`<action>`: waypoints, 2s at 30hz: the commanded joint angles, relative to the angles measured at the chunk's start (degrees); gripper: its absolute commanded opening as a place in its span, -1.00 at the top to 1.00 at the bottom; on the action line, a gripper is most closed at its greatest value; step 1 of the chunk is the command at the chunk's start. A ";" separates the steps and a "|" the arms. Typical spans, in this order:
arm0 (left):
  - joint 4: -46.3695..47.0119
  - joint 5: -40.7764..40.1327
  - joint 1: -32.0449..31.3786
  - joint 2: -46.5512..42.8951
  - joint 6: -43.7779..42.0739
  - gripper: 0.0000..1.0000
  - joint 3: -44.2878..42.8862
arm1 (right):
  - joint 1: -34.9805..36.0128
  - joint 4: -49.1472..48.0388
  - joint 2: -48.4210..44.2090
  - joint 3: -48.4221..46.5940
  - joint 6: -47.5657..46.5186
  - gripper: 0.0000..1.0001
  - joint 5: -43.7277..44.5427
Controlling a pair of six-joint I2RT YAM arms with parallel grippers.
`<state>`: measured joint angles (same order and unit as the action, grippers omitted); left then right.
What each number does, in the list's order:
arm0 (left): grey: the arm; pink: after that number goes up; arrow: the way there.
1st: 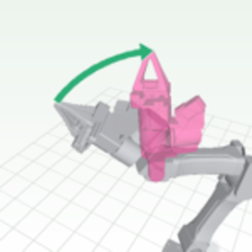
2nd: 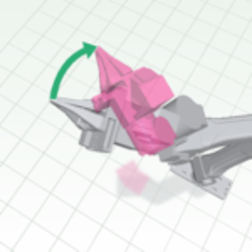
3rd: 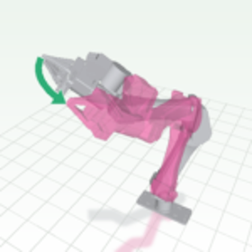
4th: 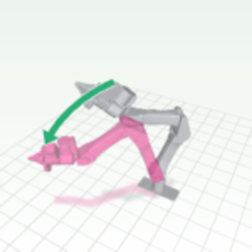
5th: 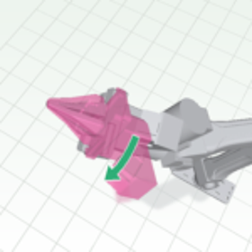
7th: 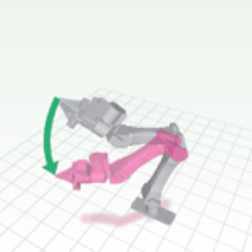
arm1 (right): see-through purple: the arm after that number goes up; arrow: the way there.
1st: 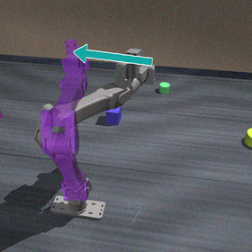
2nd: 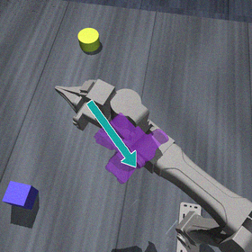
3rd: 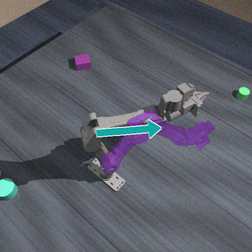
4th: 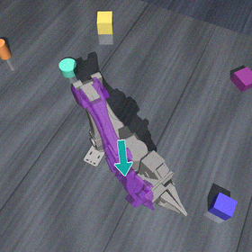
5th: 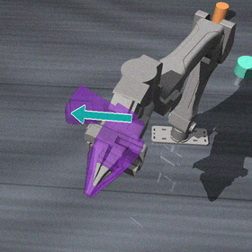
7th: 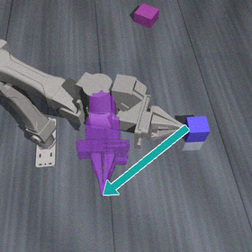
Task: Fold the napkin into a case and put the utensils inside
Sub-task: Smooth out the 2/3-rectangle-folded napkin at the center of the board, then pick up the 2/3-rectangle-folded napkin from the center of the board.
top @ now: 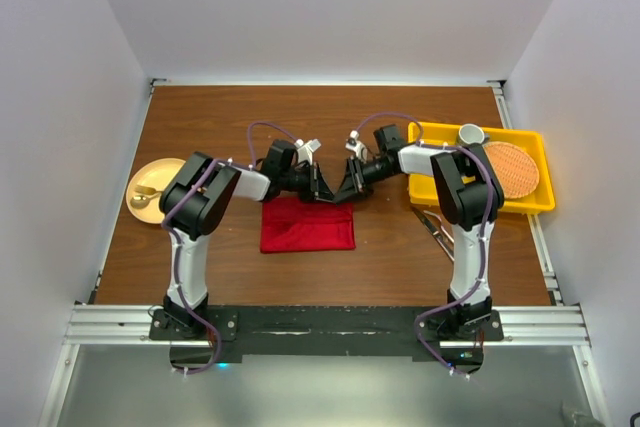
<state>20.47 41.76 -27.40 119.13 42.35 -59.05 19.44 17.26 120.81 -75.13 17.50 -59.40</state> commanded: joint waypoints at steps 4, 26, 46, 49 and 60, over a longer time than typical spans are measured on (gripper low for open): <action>-5.35 -6.43 1.38 4.79 -1.57 1.00 0.42 | -0.19 4.45 4.33 5.61 -4.92 0.67 4.19; -2.27 15.29 15.79 -5.07 -12.54 0.33 12.56 | -1.07 3.75 7.77 5.00 0.08 0.77 14.48; -28.04 -10.53 4.22 -42.01 -65.97 0.21 15.25 | -0.46 6.74 6.37 2.27 -5.01 0.81 19.05; -24.79 -20.11 -6.85 -47.39 -72.48 0.20 22.21 | 0.07 7.18 5.93 2.01 -5.89 0.82 20.02; -12.48 -43.93 -32.63 -41.80 -78.91 0.19 29.78 | 0.51 8.76 6.19 1.04 -7.65 0.83 21.43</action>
<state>0.56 9.10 -56.86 74.91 -31.92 -29.76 19.86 26.89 124.75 -74.22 15.49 -54.96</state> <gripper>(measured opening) 0.405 0.085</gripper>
